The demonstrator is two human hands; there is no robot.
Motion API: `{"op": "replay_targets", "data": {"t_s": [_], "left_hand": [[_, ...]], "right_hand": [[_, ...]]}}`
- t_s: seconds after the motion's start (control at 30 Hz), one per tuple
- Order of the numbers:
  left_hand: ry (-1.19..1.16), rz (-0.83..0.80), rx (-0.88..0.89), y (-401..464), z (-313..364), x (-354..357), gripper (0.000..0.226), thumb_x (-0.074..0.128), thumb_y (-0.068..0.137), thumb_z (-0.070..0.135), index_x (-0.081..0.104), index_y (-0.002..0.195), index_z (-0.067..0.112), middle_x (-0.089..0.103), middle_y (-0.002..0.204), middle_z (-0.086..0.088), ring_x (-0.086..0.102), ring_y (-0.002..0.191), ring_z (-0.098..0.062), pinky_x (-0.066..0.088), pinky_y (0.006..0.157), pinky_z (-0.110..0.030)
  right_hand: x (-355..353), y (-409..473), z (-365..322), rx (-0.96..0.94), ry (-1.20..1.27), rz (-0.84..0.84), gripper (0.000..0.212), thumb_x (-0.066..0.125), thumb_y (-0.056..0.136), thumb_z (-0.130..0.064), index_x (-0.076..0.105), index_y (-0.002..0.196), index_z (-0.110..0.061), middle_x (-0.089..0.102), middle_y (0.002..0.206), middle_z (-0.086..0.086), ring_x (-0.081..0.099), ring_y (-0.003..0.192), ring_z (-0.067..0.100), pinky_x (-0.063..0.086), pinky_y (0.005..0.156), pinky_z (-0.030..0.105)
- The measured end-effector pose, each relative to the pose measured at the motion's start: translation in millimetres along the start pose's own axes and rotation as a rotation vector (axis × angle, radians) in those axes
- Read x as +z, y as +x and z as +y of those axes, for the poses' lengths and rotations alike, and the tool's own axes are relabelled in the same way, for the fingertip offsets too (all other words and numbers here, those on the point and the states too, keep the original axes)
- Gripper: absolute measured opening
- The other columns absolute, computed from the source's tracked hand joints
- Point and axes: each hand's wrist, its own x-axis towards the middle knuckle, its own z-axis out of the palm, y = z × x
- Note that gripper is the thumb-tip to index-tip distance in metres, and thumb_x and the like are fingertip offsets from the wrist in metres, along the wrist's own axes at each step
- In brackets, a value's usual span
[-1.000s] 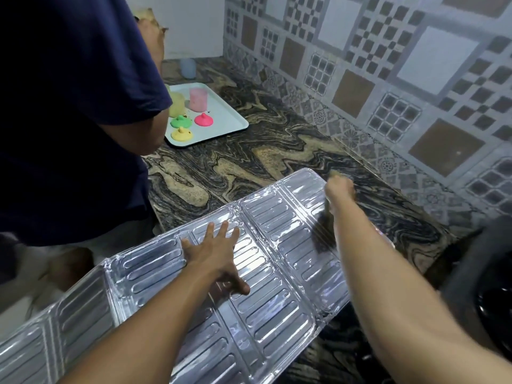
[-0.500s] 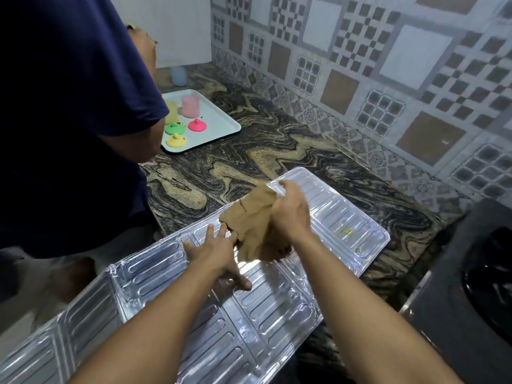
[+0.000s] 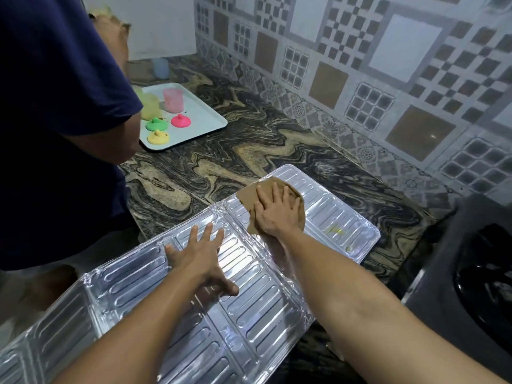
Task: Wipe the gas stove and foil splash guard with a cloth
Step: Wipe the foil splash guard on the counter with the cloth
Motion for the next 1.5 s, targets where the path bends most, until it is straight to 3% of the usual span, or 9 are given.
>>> {"op": "replay_targets", "data": {"t_s": [0.47, 0.57, 0.77, 0.9, 1.0, 1.13, 1.2, 1.33, 1.5], "left_hand": [[0.023, -0.028, 0.061, 2.2, 6.2, -1.5, 0.145, 0.080, 0.043, 0.072, -0.010, 0.152, 0.039, -0.019, 0.161, 0.007, -0.013, 0.149, -0.026, 0.009, 0.110, -0.072], [0.000, -0.031, 0.055, 1.4, 7.8, -3.2, 0.148, 0.082, 0.040, 0.071, -0.009, 0.152, 0.038, -0.017, 0.162, 0.008, -0.012, 0.150, -0.026, 0.012, 0.109, -0.072], [0.026, -0.085, 0.003, -7.5, 6.9, -6.2, 0.147, 0.086, 0.040, 0.065, 0.002, 0.154, 0.029, -0.006, 0.164, 0.000, 0.000, 0.149, -0.037, 0.025, 0.105, -0.073], [0.139, -0.073, -0.133, -25.9, 2.8, -21.8, 0.130, 0.072, 0.050, 0.078, 0.022, 0.151, 0.014, 0.008, 0.161, -0.020, 0.012, 0.145, -0.048, 0.014, 0.109, -0.073], [0.139, 0.063, -0.076, -19.8, -2.3, -15.0, 0.146, 0.072, 0.049, 0.079, -0.001, 0.154, 0.009, -0.009, 0.162, -0.017, -0.004, 0.149, -0.040, 0.006, 0.111, -0.071], [0.021, 0.039, 0.032, -5.8, -14.6, 6.6, 0.147, 0.074, 0.051, 0.077, -0.008, 0.154, 0.012, -0.018, 0.162, -0.008, -0.013, 0.150, -0.028, 0.006, 0.115, -0.066], [0.010, 0.051, 0.035, -4.0, -18.3, 8.7, 0.147, 0.072, 0.049, 0.079, -0.008, 0.154, 0.014, -0.018, 0.162, -0.006, -0.013, 0.150, -0.027, 0.007, 0.116, -0.065], [0.023, 0.037, 0.035, -4.8, -18.0, 7.1, 0.147, 0.071, 0.050, 0.079, -0.009, 0.154, 0.014, -0.018, 0.162, -0.007, -0.012, 0.150, -0.027, 0.009, 0.116, -0.064], [0.032, 0.034, 0.035, -3.8, -19.2, 8.1, 0.148, 0.070, 0.048, 0.081, -0.010, 0.154, 0.014, -0.017, 0.162, -0.006, -0.010, 0.150, -0.028, 0.011, 0.116, -0.064]], "right_hand": [[11.6, -42.8, 49.5, 0.685, 0.067, 0.127, 0.068, 0.020, 0.088, -0.068, 0.005, 0.150, -0.044, -0.009, 0.162, 0.013, -0.009, 0.146, 0.039, -0.004, 0.115, 0.058], [8.2, -50.1, 51.2, 0.677, 0.037, 0.168, 0.069, 0.021, 0.088, -0.069, 0.016, 0.151, -0.040, 0.003, 0.161, 0.016, 0.000, 0.146, 0.035, 0.003, 0.115, 0.051], [12.3, -77.3, 29.3, 0.441, 0.057, 0.063, 0.066, 0.017, 0.092, -0.064, 0.004, 0.152, -0.039, -0.005, 0.162, 0.012, -0.010, 0.147, 0.034, -0.004, 0.116, 0.053], [17.1, -93.2, -19.3, 0.302, 0.047, 0.031, 0.067, 0.015, 0.092, -0.065, 0.006, 0.152, -0.038, -0.001, 0.161, 0.016, -0.005, 0.145, 0.040, 0.002, 0.112, 0.058], [21.9, -101.3, -58.3, 0.191, -0.032, 0.015, 0.069, 0.015, 0.090, -0.066, 0.012, 0.152, -0.034, 0.009, 0.159, 0.020, 0.006, 0.142, 0.041, 0.010, 0.107, 0.057], [26.6, -98.6, -58.9, 0.044, -0.039, 0.069, 0.073, 0.010, 0.091, -0.064, 0.015, 0.152, -0.023, -0.008, 0.162, 0.010, -0.022, 0.145, 0.033, -0.011, 0.114, 0.059], [27.2, -96.3, -42.4, -0.021, -0.064, 0.069, 0.076, 0.006, 0.089, -0.068, 0.012, 0.152, -0.026, -0.006, 0.163, 0.003, -0.017, 0.147, 0.028, -0.008, 0.114, 0.060], [22.1, -94.6, -5.4, 0.086, -0.065, 0.100, 0.077, 0.004, 0.088, -0.070, 0.015, 0.152, -0.029, 0.004, 0.163, 0.001, -0.001, 0.149, 0.025, 0.000, 0.116, 0.058], [16.6, -96.5, 30.1, 0.436, -0.030, 0.096, 0.078, 0.009, 0.090, -0.068, 0.006, 0.154, -0.024, -0.005, 0.163, 0.004, -0.005, 0.149, 0.026, -0.004, 0.116, 0.059]]}}
